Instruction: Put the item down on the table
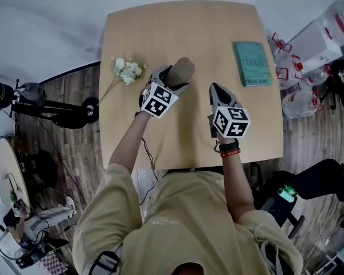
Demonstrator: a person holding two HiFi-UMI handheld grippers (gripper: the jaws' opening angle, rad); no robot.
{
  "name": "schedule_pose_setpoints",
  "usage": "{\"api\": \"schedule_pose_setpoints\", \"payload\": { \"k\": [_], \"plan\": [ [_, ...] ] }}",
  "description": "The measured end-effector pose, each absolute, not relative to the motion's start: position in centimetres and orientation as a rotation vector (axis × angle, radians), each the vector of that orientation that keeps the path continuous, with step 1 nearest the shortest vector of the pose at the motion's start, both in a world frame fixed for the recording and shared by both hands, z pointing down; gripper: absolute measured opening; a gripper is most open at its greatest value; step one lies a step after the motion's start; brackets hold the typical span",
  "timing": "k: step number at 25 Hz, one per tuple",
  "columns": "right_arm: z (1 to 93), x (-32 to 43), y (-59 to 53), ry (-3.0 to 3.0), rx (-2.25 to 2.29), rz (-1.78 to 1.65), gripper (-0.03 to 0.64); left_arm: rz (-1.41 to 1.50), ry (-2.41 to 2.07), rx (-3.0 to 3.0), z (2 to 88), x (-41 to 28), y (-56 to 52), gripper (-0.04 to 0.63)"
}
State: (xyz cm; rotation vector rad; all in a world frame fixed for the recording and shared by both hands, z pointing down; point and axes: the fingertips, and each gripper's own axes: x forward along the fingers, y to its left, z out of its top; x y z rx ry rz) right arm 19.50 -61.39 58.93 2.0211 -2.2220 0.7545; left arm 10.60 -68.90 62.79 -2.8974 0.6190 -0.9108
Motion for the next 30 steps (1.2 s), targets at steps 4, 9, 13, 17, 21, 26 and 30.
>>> {"api": "schedule_pose_setpoints", "payload": {
  "k": [4,9,13,17,21,26,30],
  "plan": [
    [59.8,20.5,-62.3,-2.217,2.030,0.776,0.015,-0.940,0.566,-2.885,64.1,11.9,-69.6,0.371],
    [61.5,21.6,-63.3,-2.227,2.015,0.820,0.015,-0.988,0.453,-2.838,66.5,14.0,-69.8,0.371],
    [62.9,22.1,-63.4,-2.215,2.001,0.884,0.015,-1.036,0.358,-2.800,68.4,15.1,-69.4,0.371],
    [63.9,22.8,-63.4,-2.211,1.987,0.907,0.015,-1.066,0.285,-2.764,69.9,16.7,-69.5,0.371],
    [64.8,23.8,-64.2,-2.203,1.984,0.920,0.015,-1.083,0.211,-2.730,71.2,18.2,-70.4,0.373],
    [65.9,25.0,-64.6,-2.190,1.988,0.934,0.015,-1.122,0.127,-2.691,73.2,19.2,-71.2,0.371],
    [67.0,25.9,-64.9,-2.181,1.988,0.951,0.015,-1.133,0.061,-2.687,74.9,20.0,-71.1,0.373]
  ]
}}
